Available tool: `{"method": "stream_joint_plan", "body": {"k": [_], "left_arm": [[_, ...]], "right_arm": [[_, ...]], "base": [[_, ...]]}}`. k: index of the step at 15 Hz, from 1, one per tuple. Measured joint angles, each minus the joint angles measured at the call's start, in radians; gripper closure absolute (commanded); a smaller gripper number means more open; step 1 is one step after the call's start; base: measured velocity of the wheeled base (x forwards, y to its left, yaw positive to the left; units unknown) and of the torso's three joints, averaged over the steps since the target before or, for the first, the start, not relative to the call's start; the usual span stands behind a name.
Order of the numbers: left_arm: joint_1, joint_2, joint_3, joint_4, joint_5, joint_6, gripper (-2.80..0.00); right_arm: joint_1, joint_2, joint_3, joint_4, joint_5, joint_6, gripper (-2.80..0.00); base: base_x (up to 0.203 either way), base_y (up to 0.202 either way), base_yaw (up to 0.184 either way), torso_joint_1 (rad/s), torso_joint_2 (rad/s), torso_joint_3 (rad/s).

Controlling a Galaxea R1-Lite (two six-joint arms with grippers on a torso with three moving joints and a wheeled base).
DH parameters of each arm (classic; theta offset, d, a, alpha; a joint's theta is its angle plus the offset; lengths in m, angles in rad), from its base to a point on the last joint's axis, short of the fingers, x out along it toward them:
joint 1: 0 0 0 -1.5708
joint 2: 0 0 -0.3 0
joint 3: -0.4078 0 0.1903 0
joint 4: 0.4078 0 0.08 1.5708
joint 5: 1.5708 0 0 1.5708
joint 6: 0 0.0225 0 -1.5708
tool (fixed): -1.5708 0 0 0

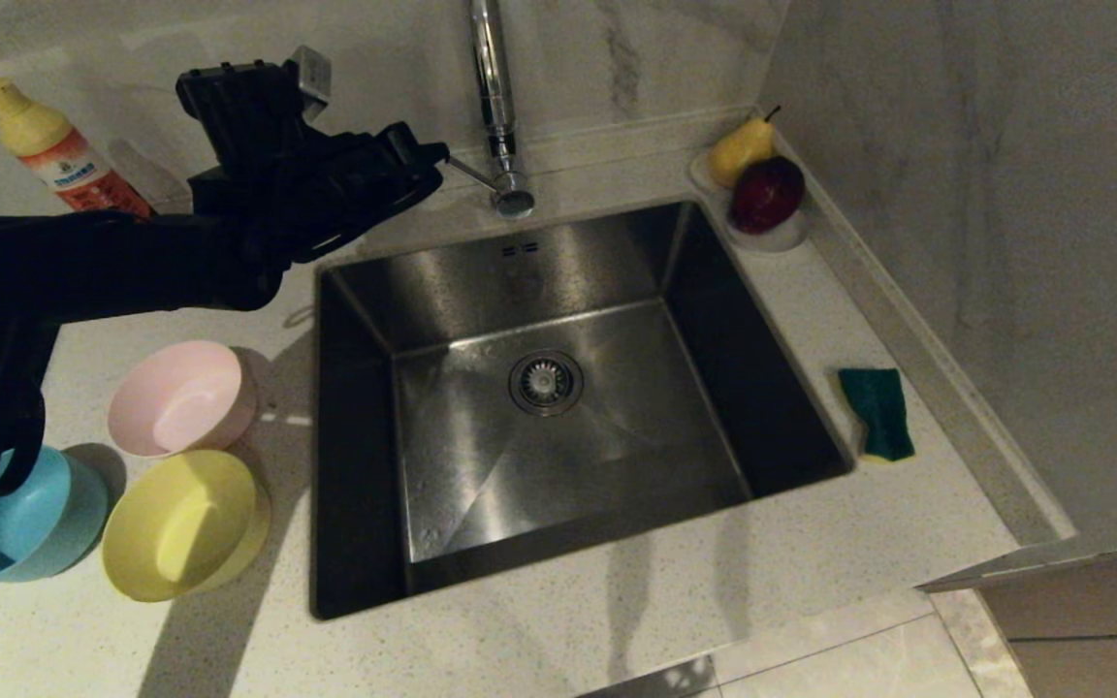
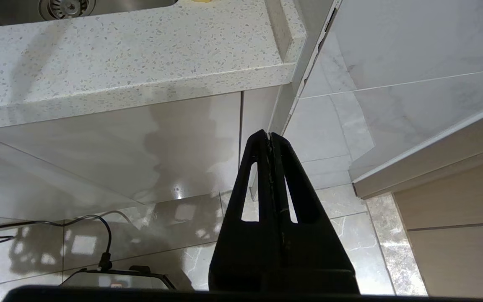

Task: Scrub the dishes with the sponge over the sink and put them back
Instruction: Turn on the faucet

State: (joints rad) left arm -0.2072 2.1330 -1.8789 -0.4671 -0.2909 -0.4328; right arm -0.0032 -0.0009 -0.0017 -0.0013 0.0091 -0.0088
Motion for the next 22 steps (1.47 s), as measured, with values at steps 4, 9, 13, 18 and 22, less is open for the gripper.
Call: {"method": "stream_joint_plan", "body": {"k": [4,9,13,18,22], "left_arm": [[-0.011,0.0,0.0,0.002,-0.002,-0.002,0.0],[-0.036,-0.002,0.016,0.003,0.007,-0.006,0.0],[-0.063,-0.019,0.058,0.001,0.033,-0.004,0.0],[-0.069,-0.03,0.054,0.009,0.063,0.001,0.0],[-0.03,-0.054,0.01,0.027,0.114,0.0,0.0]], "right_arm": [[0.0,0.0,0.0,0.0,-0.001,0.0,0.0],[0.0,0.0,0.0,0.0,-0.001,0.0,0.0],[0.0,0.0,0.0,0.0,0.0,0.0,0.0],[0.0,0.0,0.0,0.0,0.0,0.0,0.0],[0.0,0.0,0.0,0.0,0.0,0.0,0.0]], "base": [[0.0,0.0,0.0,0.0,0.0,0.0],[0.0,0.0,0.0,0.0,0.0,0.0],[0.0,0.0,0.0,0.0,0.0,0.0],[0.0,0.0,0.0,0.0,0.0,0.0],[0.0,0.0,0.0,0.0,0.0,0.0]]}}
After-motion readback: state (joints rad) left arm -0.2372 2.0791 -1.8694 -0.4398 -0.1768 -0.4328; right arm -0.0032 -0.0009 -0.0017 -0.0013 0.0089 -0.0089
